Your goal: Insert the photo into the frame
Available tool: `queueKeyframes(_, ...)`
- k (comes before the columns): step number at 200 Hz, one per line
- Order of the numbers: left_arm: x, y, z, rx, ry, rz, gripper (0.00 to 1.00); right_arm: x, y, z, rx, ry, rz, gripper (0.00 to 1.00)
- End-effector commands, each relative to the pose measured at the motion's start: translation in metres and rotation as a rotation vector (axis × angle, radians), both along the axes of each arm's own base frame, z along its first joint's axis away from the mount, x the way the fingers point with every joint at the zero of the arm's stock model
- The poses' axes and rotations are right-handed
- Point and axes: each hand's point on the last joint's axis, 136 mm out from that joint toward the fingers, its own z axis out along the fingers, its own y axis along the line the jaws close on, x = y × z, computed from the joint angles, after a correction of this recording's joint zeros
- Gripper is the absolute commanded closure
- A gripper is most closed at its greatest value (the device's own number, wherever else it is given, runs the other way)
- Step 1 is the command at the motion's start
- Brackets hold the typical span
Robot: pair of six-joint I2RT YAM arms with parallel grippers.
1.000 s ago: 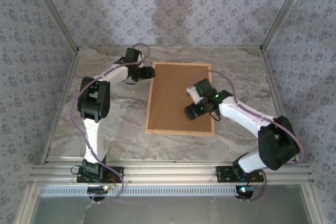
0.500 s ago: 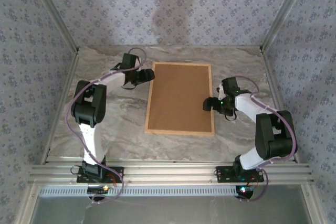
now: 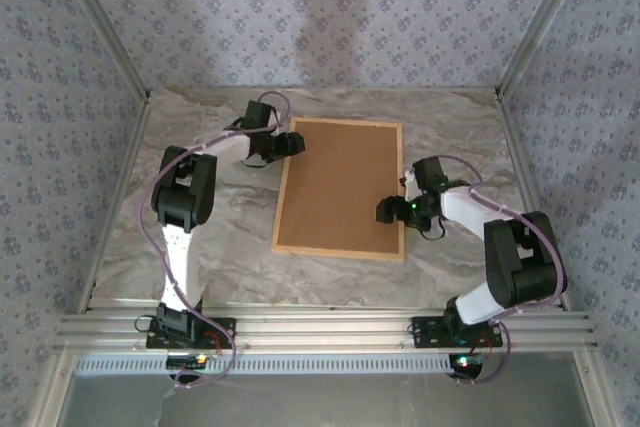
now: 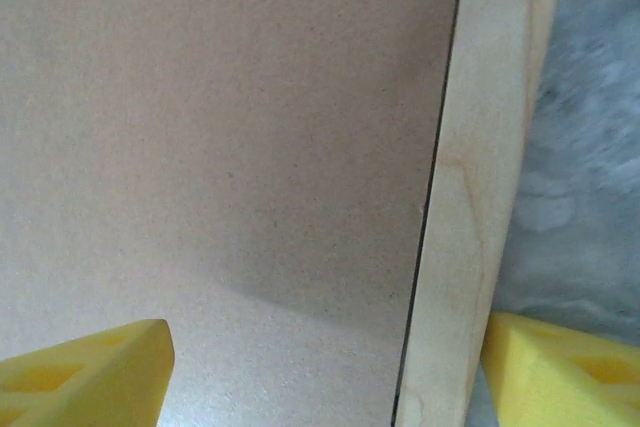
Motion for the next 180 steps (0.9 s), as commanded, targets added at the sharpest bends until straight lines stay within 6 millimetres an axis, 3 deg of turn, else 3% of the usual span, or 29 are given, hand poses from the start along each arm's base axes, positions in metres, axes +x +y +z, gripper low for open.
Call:
queueKeyframes(1,0.005,-0.009,0.004,-0.020,-0.002,-0.045,0.32,-0.014,0.024,0.009,0.084,0.007,0.055,0.20)
queueKeyframes(35,0.018,-0.015,0.010,-0.016,-0.024,-0.073,0.32,-0.036,0.065,0.017,0.159,-0.019,0.178,0.23)
queueKeyframes(80,0.046,-0.028,0.020,-0.027,-0.069,-0.107,0.32,-0.068,0.141,0.035,0.255,-0.096,0.447,0.24)
queueKeyframes(94,0.055,-0.024,0.025,-0.003,-0.098,-0.102,0.32,-0.072,0.153,0.043,0.276,-0.120,0.507,0.24)
queueKeyframes(110,0.071,-0.014,0.049,0.033,-0.166,-0.071,0.31,-0.071,0.152,0.054,0.274,-0.155,0.550,0.24)
queueKeyframes(138,0.079,0.025,0.084,0.112,-0.235,0.035,0.30,-0.037,0.129,0.075,0.244,-0.260,0.501,0.23)
queueKeyframes(165,0.047,0.060,0.100,0.172,-0.257,0.148,0.30,0.031,0.092,0.089,0.173,-0.388,0.325,0.18)
queueKeyframes(180,0.020,0.067,0.108,0.139,-0.250,0.189,0.30,0.081,0.057,0.090,0.085,-0.423,0.160,0.15)
